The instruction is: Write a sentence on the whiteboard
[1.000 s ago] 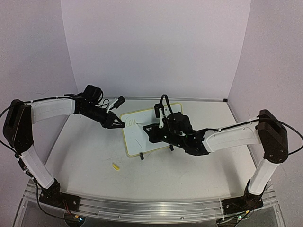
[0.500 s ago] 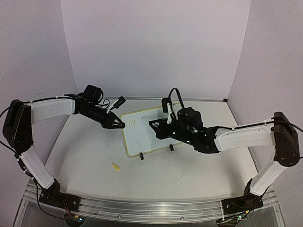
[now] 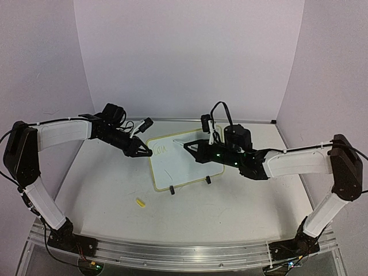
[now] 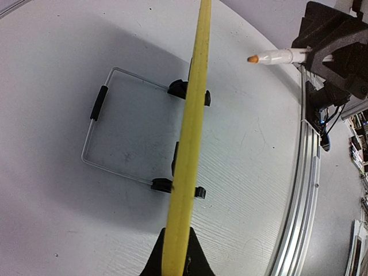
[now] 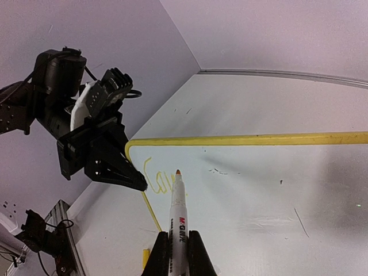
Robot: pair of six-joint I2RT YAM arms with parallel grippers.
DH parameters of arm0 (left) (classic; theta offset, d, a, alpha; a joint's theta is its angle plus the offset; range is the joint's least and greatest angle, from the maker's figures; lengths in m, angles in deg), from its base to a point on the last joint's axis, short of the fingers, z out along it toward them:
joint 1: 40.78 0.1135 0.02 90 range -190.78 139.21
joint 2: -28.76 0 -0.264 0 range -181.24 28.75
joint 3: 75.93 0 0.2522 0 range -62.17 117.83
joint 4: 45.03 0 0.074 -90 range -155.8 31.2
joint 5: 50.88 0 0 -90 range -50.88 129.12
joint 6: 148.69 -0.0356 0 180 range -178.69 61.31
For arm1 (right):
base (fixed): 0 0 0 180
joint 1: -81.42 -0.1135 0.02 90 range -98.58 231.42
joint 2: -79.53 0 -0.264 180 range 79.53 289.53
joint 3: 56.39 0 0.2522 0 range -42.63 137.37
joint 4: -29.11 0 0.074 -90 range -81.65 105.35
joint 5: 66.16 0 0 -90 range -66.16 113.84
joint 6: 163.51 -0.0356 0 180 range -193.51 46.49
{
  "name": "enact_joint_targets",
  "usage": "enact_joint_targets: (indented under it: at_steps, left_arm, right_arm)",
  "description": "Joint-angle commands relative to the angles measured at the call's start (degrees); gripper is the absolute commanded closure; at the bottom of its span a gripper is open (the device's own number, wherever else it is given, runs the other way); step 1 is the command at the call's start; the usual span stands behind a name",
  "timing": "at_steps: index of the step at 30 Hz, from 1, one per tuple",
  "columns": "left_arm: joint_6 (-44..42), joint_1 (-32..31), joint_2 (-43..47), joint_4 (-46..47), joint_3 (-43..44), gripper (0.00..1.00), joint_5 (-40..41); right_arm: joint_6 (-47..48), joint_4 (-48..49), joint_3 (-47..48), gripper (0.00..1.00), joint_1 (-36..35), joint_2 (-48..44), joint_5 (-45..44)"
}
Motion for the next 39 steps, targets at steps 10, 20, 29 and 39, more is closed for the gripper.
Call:
enact_joint_targets:
  at_steps: [10,20,29,39]
  left_arm:
    - [-1.90,-0.11,0.53,-1.85,0.83,1.00,6.25]
    - [-1.96,-0.11,0.00,-2.01,0.93,1.00,6.28]
    - [-1.95,-0.11,-0.29,-2.02,1.01,1.00,6.18]
    - [-1.96,-0.18,-0.32,-2.03,1.04,1.00,6.31]
  right_arm:
    - [0.12,1.30,3.75,1.00,-0.06,4.35,1.64]
    - [1.32,-0.53,6.91,1.00,-0.12,6.76,3.93]
    - [0.98,-1.24,8.23,1.00,-0.16,8.54,5.11]
    - [-0.58,-1.16,6.34,1.00,-0.13,6.99,-1.10]
